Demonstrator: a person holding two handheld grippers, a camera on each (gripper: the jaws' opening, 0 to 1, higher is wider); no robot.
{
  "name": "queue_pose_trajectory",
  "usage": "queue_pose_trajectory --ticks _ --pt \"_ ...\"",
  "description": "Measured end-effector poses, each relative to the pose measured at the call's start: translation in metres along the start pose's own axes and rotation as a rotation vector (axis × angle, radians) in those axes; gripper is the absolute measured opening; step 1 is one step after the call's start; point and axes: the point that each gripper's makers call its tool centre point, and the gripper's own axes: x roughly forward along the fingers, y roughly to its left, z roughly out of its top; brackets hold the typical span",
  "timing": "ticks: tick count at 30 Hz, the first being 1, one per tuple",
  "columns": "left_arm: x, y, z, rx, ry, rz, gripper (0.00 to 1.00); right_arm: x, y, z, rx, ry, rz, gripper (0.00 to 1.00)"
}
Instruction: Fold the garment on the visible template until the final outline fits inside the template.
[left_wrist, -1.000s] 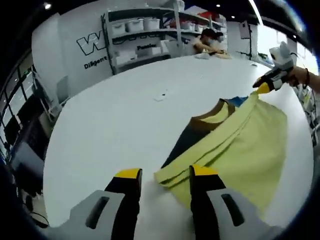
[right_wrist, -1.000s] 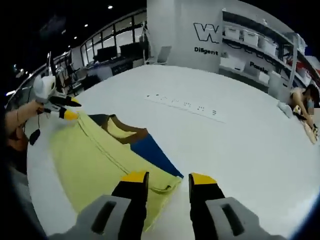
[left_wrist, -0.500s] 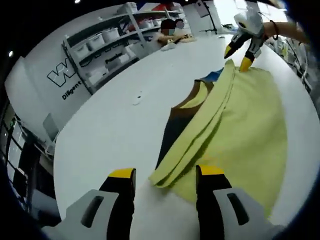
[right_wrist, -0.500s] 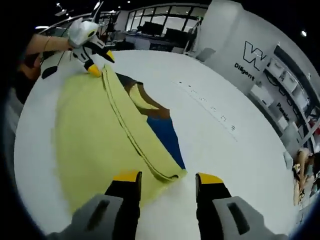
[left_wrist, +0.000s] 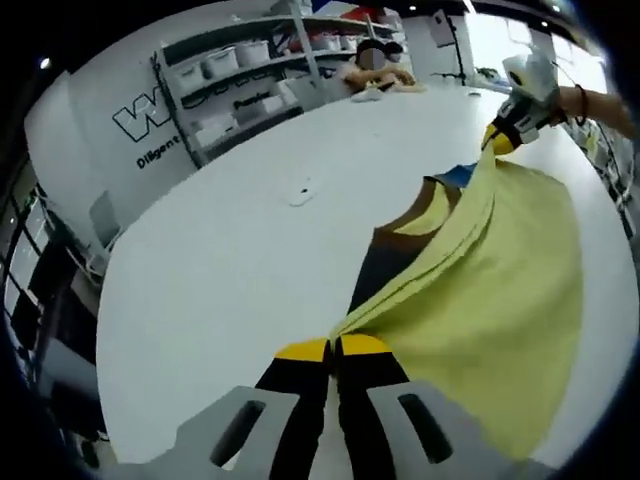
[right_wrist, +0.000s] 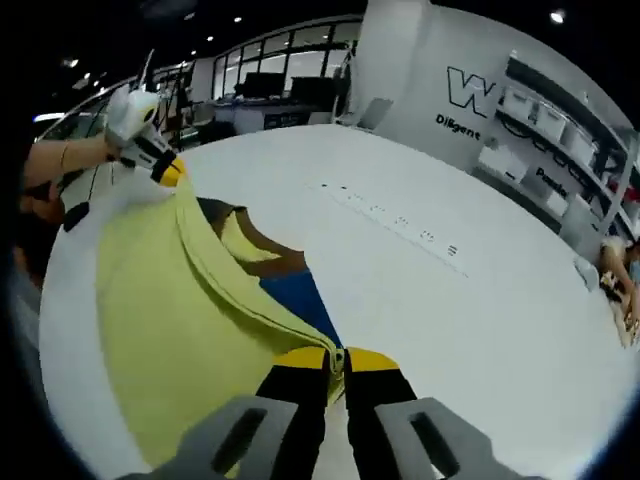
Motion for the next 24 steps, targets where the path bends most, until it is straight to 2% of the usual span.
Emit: queue_pose_trajectory --ticks 1,2,3,7,9,13,14,16,19,20,22,24 --pt "0.002 0.001 -0.002 -0.028 0.007 0.000 0.06 0.000 -0.002 0.000 0.038 -0.003 -0.005 0.00" --pt "0.006 0.003 -0.004 -0.096 0.003 -0.006 0.06 0.002 -0.003 0.003 0.096 -0.027 -0.010 0.00" --pt "0.006 0.003 -0.005 -0.118 0.004 -0.008 0.06 0.002 -0.003 0.002 0.114 -0.028 -0.010 0.00" --pt "0.011 0.003 -0.014 -0.258 0.028 -0.003 0.07 0.010 -0.004 -0.012 0.255 0.024 -0.037 0.00" --pt "0.012 0.002 -0.013 -0.273 0.023 -0.003 0.07 0.012 -0.005 -0.014 0.271 0.029 -0.041 0.01" --pt "0.016 0.005 -0.015 -0.260 0.034 0.011 0.08 0.016 -0.007 -0.016 0.377 0.026 -0.058 0.04" --pt "0.016 0.005 -0.016 -0.252 0.037 0.021 0.09 0.018 -0.012 -0.016 0.413 0.016 -0.096 0.03" --pt "0.015 0.008 -0.016 -0.280 0.046 0.053 0.15 0.018 -0.012 -0.015 0.383 0.022 -0.109 0.03" --pt "0.013 0.019 -0.022 -0.301 0.066 0.116 0.29 0.017 -0.012 -0.015 0.396 0.022 -0.119 0.04" --pt "0.010 0.020 -0.026 -0.340 0.078 0.127 0.32 0.015 -0.012 -0.016 0.418 0.020 -0.127 0.05" --pt "0.006 0.020 -0.029 -0.379 0.087 0.123 0.38 0.013 -0.013 -0.015 0.454 0.011 -0.136 0.07" --pt "0.003 0.018 -0.029 -0.372 0.086 0.115 0.44 0.010 -0.011 -0.012 0.487 0.004 -0.131 0.13"
